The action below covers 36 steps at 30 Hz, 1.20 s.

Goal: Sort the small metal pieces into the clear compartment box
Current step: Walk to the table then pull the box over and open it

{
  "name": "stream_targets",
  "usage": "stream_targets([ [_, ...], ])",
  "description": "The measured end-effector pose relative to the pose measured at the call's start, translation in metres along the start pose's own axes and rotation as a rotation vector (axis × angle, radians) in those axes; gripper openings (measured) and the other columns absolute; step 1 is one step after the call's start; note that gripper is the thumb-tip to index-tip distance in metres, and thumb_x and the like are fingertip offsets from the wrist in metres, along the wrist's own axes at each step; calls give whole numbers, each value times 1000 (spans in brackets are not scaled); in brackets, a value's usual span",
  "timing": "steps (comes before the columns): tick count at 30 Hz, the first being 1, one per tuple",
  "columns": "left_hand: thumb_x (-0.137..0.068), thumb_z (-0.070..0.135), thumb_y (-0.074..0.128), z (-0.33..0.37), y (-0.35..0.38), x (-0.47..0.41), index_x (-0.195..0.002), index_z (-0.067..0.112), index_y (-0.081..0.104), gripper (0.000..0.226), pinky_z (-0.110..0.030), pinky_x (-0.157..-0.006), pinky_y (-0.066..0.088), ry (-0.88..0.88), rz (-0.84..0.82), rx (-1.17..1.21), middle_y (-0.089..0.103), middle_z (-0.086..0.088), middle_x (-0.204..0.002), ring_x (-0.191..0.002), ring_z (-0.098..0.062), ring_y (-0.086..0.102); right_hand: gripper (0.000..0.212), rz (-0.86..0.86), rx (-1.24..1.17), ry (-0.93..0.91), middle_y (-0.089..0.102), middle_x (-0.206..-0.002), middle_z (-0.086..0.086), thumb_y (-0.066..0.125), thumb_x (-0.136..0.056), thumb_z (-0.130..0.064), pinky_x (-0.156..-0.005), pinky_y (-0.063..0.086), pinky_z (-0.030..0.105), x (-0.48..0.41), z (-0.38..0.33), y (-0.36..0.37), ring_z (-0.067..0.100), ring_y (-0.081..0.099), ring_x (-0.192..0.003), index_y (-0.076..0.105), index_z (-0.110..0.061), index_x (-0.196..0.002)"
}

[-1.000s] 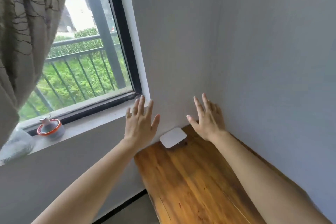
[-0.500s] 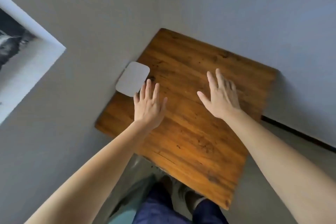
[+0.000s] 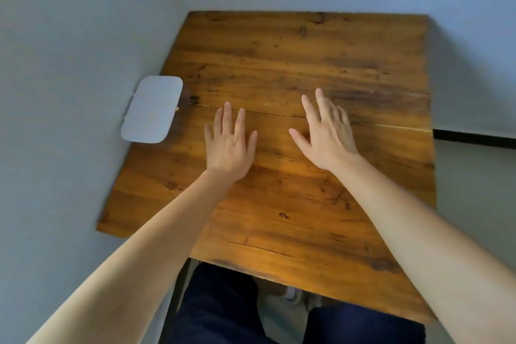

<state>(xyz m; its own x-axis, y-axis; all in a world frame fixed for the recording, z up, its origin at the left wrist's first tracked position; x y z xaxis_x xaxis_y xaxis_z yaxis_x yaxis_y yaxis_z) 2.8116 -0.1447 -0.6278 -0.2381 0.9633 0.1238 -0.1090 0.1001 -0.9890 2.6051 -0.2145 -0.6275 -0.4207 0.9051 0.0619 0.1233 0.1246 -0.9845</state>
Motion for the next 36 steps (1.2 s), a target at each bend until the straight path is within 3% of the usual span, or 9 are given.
stream_targets([
  [6, -101, 57, 16, -23, 24, 36, -156, 23, 18, 65, -54, -122, 10, 59, 153, 44, 6, -9, -166, -153, -29, 5, 78, 143, 30, 45, 3, -166, 18, 32, -98, -63, -121, 14, 47, 43, -17, 23, 35, 17, -151, 9, -19, -158],
  [10, -99, 59, 19, -48, 28, 75, -156, 22, 19, 67, -56, -121, 14, 87, 195, 107, 7, -10, -166, -153, -30, 5, 78, 91, -47, 133, -5, -167, 14, 28, -97, -66, -122, 8, 48, 88, -48, 38, 33, 9, -152, 4, -23, -159],
  [18, -99, 58, 19, -107, 15, 57, -156, 18, 12, 69, -59, -119, 4, 89, 248, -110, 0, -17, -165, -152, -35, -4, 69, 47, -44, 73, -1, -167, 4, 15, -97, -68, -123, -4, 46, 112, -66, 62, 24, -5, -154, 14, -34, -157],
  [23, -100, 52, 27, -143, -7, 10, -156, 10, 6, 73, -62, -119, 4, -93, 219, -145, -2, -23, -164, -151, -41, -4, 68, 85, -57, 76, 4, -168, 3, 17, -97, -68, -124, -1, 47, 112, -70, 62, 23, -1, -154, 19, -36, -156],
  [26, -98, 59, 23, -147, -2, -4, -157, 11, 1, 79, -64, -118, 4, -220, 83, -89, -4, -20, -164, -150, -41, -5, 67, 100, -66, 76, 7, -167, 2, 18, -97, -68, -123, 0, 48, 111, -69, 63, 23, 1, -154, 21, -36, -155],
  [28, -95, 65, 20, -136, 6, -2, -157, 11, -1, 84, -63, -118, 1, -252, 83, -32, -6, -19, -165, -150, -41, -7, 67, 118, -76, 76, 9, -167, 3, 20, -96, -68, -123, 1, 48, 110, -66, 62, 23, 3, -154, 23, -36, -155],
  [33, -93, 69, 14, -114, 13, 20, -157, 15, 1, 85, -60, -119, -2, -116, 132, -13, -4, -14, -166, -151, -36, -7, 68, 166, -87, 78, 16, -166, 3, 24, -95, -68, -123, 5, 49, 110, -65, 64, 24, 10, -153, 30, -33, -153],
  [36, -94, 68, 12, -101, 20, 46, -158, 19, 5, 80, -56, -120, -4, 20, 184, 15, -2, -10, -166, -152, -32, -6, 73, 177, -105, 90, 17, -166, 3, 26, -95, -68, -124, 6, 46, 111, -65, 66, 22, 11, -153, 25, -27, -155],
])
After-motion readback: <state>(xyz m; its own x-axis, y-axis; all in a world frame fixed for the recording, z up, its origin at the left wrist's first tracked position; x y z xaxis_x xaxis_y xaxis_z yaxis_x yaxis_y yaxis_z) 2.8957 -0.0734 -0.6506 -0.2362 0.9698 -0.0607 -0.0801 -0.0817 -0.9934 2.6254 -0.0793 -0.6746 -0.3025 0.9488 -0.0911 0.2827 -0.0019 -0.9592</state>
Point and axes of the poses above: each hand's wrist, its own x-axis away from the middle knuckle, its own y-axis out of the palm, z = x × y, the point moved 2 cm from there along -x, towards the middle knuckle
